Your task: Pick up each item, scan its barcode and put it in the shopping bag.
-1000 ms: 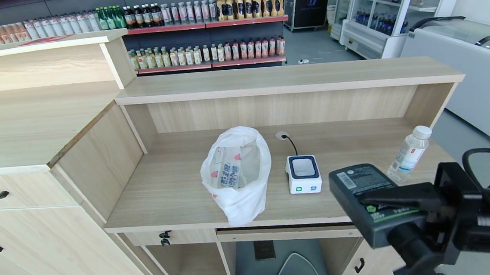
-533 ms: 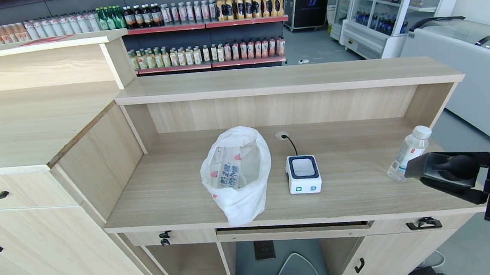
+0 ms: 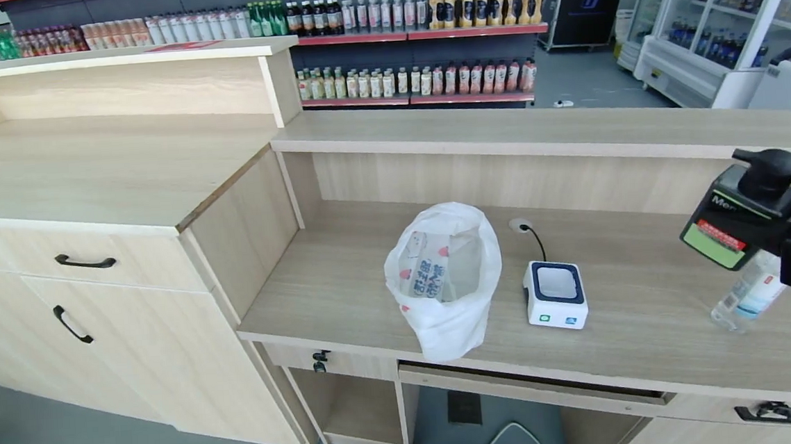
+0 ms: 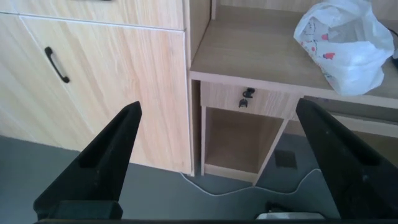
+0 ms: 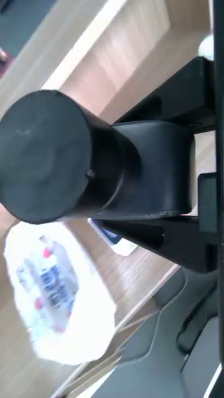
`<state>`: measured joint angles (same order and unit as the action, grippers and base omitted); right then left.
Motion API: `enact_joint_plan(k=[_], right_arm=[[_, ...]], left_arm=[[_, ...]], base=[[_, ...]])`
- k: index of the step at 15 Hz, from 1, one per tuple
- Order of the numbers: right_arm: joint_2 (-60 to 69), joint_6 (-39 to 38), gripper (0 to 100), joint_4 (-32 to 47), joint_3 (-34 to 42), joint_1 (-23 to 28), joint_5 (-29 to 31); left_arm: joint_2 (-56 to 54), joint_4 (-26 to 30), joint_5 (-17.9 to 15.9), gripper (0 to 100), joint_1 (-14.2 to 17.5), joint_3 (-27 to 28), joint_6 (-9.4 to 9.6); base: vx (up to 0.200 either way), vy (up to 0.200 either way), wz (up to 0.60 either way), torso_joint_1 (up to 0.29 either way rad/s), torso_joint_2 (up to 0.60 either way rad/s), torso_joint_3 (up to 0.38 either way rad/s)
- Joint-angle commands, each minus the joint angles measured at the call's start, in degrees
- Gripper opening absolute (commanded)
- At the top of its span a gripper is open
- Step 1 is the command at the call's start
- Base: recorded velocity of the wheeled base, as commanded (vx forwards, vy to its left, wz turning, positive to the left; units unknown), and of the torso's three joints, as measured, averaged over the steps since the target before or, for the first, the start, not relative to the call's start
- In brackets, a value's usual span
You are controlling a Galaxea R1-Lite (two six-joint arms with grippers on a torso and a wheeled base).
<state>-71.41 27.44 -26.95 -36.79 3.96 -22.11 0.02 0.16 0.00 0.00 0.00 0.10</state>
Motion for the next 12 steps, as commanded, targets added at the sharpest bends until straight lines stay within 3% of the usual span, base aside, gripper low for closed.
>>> enact_joint_plan(k=[1, 4, 7, 8, 12], right_arm=[[-9.53, -18.30, 0, 0.85, -7.59, -4.23, 4.45], [-19.47, -43.17, 0, -2.40, -10.85, 0.43, 4.45], [-26.15, -44.05, 0, -3.02, -10.93, 5.18, 2.87], [-28.26, -43.79, 0, -3.54, -11.02, 7.29, -1.00], [-34.06, -43.26, 0, -3.63, -14.54, 8.87, -7.42]], left_arm=[[-0.02, 0.02, 0.00, 100, 0.00, 0.00, -0.01], [-0.02, 0.02, 0.00, 100, 0.00, 0.00, -0.01], [-0.02, 0.02, 0.00, 100, 0.00, 0.00, -0.01], [-0.02, 0.02, 0.00, 100, 0.00, 0.00, -0.01], [-0.02, 0.02, 0.00, 100, 0.00, 0.00, -0.01]], base=[[0.000, 0.000, 0.00, 0.000, 0.00, 0.000], [0.000, 0.000, 0.00, 0.000, 0.00, 0.000], [0.000, 0.000, 0.00, 0.000, 0.00, 0.000], [0.000, 0.000, 0.00, 0.000, 0.00, 0.000], [0.000, 0.000, 0.00, 0.000, 0.00, 0.000]])
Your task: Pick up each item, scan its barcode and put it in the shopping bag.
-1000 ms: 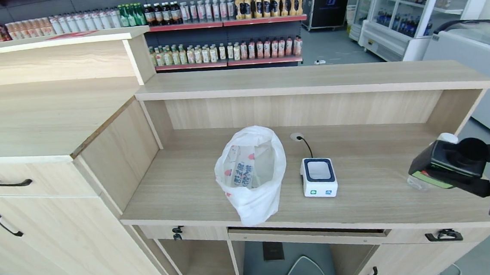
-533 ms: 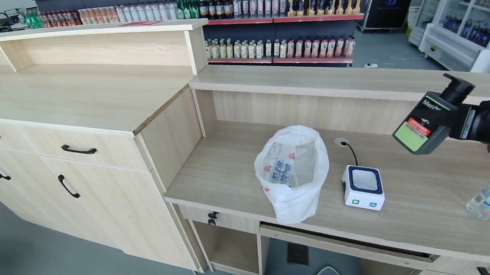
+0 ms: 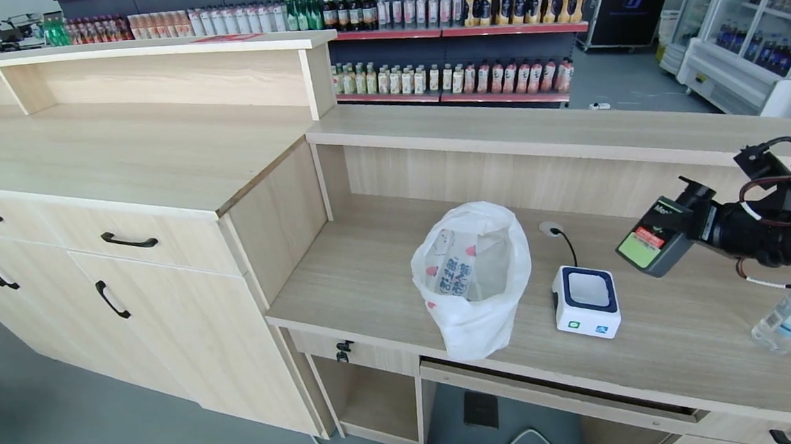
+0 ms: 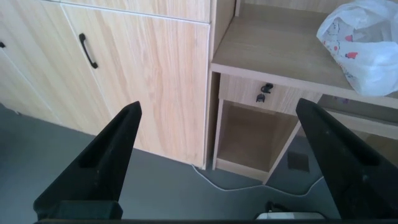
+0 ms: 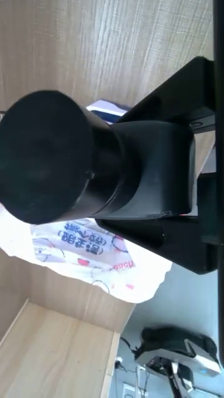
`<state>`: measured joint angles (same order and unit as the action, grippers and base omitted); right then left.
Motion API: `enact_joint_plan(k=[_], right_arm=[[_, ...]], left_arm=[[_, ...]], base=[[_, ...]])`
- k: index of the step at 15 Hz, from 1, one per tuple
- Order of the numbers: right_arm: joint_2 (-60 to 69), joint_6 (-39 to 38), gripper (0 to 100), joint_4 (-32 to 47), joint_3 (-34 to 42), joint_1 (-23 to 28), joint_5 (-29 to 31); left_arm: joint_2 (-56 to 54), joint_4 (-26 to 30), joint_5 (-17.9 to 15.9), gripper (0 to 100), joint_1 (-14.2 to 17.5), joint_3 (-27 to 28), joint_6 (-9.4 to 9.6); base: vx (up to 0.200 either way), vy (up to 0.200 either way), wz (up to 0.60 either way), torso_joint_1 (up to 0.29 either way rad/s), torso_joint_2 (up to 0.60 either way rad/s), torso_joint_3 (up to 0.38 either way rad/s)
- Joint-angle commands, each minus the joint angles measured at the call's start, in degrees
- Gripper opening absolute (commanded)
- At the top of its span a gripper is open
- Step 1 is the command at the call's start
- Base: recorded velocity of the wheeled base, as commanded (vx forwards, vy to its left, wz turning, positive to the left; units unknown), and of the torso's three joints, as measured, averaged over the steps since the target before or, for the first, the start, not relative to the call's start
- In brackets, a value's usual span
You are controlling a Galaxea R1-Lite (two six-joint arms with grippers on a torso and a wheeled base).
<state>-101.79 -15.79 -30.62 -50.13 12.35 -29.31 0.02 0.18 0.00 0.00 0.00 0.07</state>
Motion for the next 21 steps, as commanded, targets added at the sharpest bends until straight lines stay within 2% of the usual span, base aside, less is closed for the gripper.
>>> enact_joint_plan(k=[1, 7, 13, 21], right_arm=[[-5.44, 1.46, 0, 0.04, -2.43, 0.48, -1.81], [-12.91, 14.56, 0, 0.04, -4.72, 0.04, -8.40], [-17.56, 14.82, 0, 0.30, -10.43, -2.51, -12.09], [-21.61, 17.46, 0, 0.39, -12.71, -4.53, -11.48]], left_arm=[[-0.02, -0.01, 0.00, 100, 0.00, 0.00, 0.01], [-0.02, -0.01, 0.00, 100, 0.00, 0.00, 0.01], [-0.02, -0.01, 0.00, 100, 0.00, 0.00, 0.01], [-0.02, -0.01, 0.00, 100, 0.00, 0.00, 0.01]], base=[[0.000, 0.000, 0.00, 0.000, 0.00, 0.000], [0.000, 0.000, 0.00, 0.000, 0.00, 0.000], [0.000, 0.000, 0.00, 0.000, 0.00, 0.000], [0.000, 0.000, 0.00, 0.000, 0.00, 0.000]])
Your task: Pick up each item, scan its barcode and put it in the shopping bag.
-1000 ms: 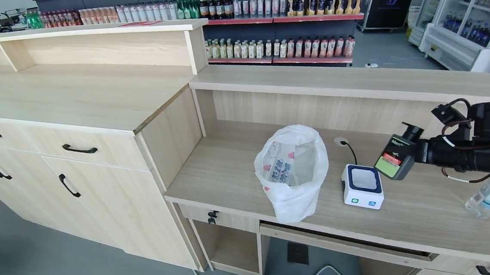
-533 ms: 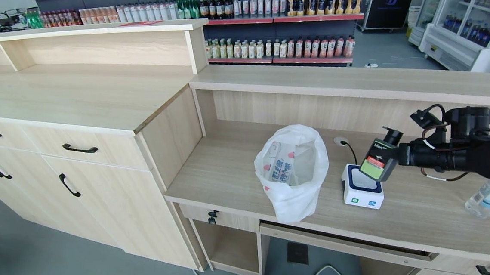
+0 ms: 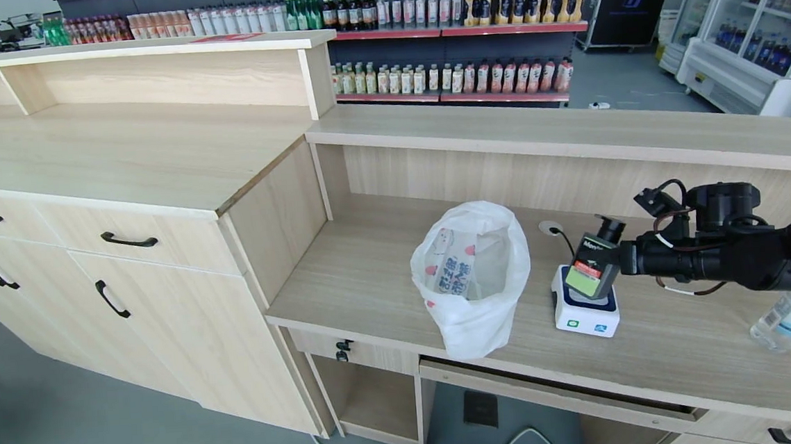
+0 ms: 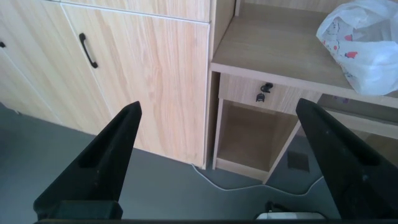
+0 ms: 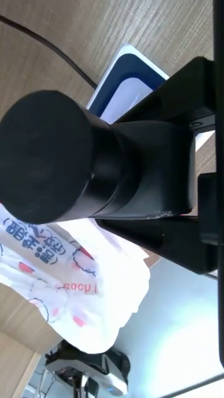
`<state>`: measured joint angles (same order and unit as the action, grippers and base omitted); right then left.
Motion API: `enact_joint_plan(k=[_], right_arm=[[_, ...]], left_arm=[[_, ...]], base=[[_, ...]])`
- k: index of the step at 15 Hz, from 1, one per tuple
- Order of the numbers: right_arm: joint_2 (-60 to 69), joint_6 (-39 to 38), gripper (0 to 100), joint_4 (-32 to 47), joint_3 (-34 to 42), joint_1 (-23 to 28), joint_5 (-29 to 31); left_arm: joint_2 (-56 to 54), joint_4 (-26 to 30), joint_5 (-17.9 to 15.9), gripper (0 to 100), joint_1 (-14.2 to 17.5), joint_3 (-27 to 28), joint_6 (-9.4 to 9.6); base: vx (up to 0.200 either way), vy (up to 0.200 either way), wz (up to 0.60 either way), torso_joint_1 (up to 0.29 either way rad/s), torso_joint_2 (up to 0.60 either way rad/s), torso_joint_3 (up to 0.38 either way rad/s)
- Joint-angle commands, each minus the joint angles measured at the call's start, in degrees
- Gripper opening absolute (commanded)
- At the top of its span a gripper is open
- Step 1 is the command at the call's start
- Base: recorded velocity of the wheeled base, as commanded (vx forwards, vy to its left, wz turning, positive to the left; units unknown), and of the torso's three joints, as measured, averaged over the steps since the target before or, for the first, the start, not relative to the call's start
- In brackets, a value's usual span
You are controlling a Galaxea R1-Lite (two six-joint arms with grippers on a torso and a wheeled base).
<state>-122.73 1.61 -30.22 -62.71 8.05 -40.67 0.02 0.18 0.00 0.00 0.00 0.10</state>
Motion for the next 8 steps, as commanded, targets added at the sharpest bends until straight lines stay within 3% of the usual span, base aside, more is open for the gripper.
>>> enact_joint_plan(k=[1, 8], right_arm=[[-1.10, 0.15, 0, -0.01, -0.40, -0.40, 1.29], [-1.63, 0.24, 0, -0.10, -0.40, -1.01, 2.35]], left_arm=[[-0.02, -0.01, 0.00, 100, 0.00, 0.00, -0.01], [-0.02, -0.01, 0.00, 100, 0.00, 0.00, -0.01]], base=[[0.000, 0.000, 0.00, 0.000, 0.00, 0.000], [0.000, 0.000, 0.00, 0.000, 0.00, 0.000]])
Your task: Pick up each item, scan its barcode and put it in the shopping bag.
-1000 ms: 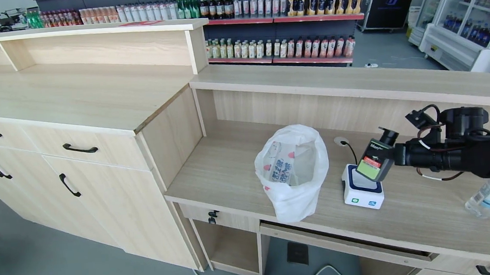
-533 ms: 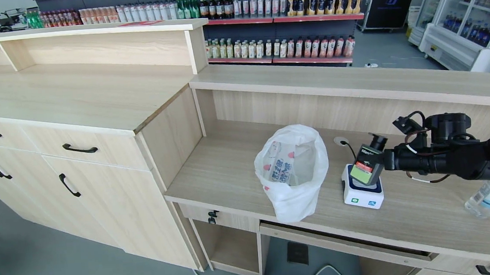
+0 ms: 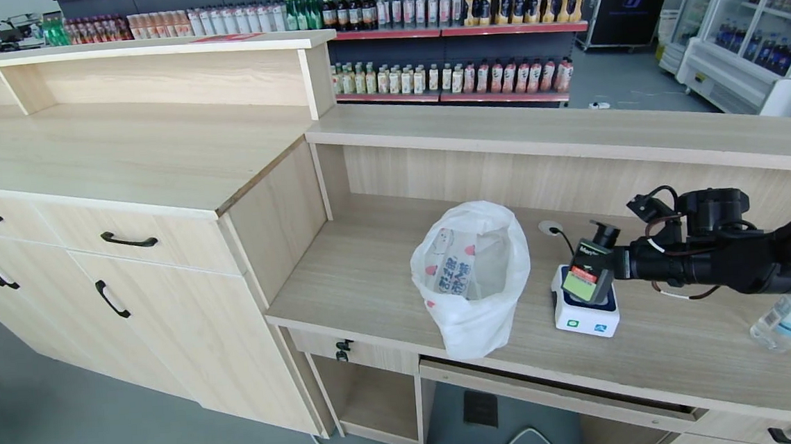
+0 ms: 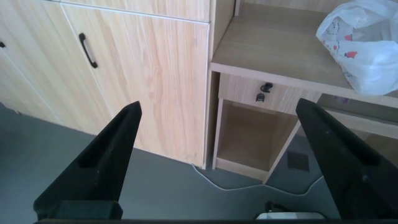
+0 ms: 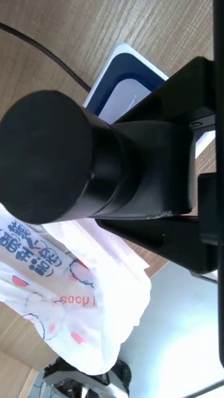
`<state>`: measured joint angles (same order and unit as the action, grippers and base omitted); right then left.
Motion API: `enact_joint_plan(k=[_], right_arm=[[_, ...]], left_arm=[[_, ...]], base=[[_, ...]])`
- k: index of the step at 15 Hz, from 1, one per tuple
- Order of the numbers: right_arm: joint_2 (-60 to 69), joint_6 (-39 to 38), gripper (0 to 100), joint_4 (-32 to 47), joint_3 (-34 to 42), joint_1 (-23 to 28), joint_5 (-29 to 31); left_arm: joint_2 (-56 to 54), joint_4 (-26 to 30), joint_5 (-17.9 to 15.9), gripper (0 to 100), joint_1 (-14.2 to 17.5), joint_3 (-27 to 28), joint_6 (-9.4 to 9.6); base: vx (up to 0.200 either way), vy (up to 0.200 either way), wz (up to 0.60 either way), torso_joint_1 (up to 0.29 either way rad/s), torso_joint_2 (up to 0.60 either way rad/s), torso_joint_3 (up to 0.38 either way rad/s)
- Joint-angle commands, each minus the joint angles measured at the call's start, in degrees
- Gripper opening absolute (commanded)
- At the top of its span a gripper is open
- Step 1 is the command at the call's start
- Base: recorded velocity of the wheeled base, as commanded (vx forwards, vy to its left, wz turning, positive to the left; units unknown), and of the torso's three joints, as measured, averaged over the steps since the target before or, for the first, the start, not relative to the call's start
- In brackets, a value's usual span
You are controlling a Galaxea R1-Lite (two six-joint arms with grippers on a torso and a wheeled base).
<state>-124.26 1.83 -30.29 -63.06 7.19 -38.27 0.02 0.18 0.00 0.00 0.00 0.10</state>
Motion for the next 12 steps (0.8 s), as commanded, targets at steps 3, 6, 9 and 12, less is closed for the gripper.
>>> enact_joint_plan(k=[3, 6, 9, 12], right_arm=[[-0.81, 0.02, 0, -0.29, -0.04, -0.34, 0.03], [-1.34, 0.02, 0, -0.29, -0.40, -0.69, -0.05], [-1.78, 0.02, 0, -0.38, -0.83, -0.86, 0.03], [-1.16, 0.11, 0, -0.38, -0.75, -0.95, 0.03]], left_arm=[[-0.02, -0.01, 0.00, 100, 0.00, 0.00, -0.01], [-0.02, -0.01, 0.00, 100, 0.00, 0.00, -0.01], [-0.02, -0.01, 0.00, 100, 0.00, 0.00, -0.01], [-0.02, -0.01, 0.00, 100, 0.00, 0.00, -0.01]], base=[[0.000, 0.000, 0.00, 0.000, 0.00, 0.000], [0.000, 0.000, 0.00, 0.000, 0.00, 0.000], [0.000, 0.000, 0.00, 0.000, 0.00, 0.000], [0.000, 0.000, 0.00, 0.000, 0.00, 0.000]])
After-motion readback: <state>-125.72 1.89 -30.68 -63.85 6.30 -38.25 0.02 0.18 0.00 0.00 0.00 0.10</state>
